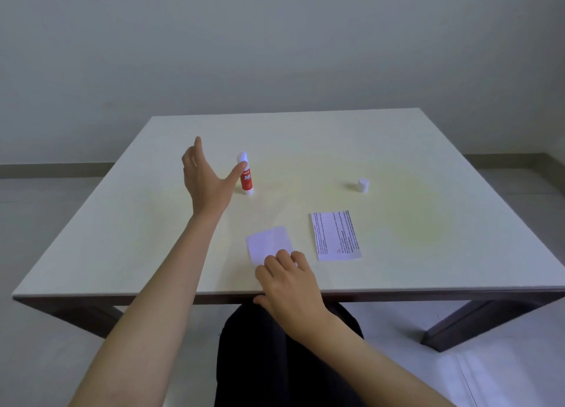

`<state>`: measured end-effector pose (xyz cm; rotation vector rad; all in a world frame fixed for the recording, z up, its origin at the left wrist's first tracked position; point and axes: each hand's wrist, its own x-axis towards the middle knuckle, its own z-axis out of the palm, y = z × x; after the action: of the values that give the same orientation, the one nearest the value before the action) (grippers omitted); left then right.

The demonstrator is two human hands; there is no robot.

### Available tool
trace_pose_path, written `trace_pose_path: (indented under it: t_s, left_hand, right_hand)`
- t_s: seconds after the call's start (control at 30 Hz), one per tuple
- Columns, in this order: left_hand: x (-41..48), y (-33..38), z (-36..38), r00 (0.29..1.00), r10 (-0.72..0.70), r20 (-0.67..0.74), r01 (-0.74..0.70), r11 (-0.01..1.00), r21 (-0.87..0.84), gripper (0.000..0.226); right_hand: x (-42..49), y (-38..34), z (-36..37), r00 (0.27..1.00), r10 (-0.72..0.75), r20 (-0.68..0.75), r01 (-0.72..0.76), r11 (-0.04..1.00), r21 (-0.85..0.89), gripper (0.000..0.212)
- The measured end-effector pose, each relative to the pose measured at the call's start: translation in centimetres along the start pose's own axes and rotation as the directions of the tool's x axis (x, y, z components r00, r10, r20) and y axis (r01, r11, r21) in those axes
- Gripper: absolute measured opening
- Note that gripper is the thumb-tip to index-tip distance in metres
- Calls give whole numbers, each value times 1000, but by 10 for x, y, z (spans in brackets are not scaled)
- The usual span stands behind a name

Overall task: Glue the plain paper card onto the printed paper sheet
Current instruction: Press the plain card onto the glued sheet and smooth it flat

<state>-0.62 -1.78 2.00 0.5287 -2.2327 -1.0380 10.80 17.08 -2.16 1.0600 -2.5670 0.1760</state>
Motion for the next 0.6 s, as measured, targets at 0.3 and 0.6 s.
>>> trace_pose_path:
  t_s: [0.3,0.6]
  left_hand:
    - [-27,13,-14,998,50,34,-43,984,-172,25]
    - [-85,30,11,842,-120,525,303,912,-278,28]
  right_hand:
    - [4,13,-5,958,147,-245,-77,958,276,19]
    - [27,86,-36,594,719,360,-203,-298,933,13]
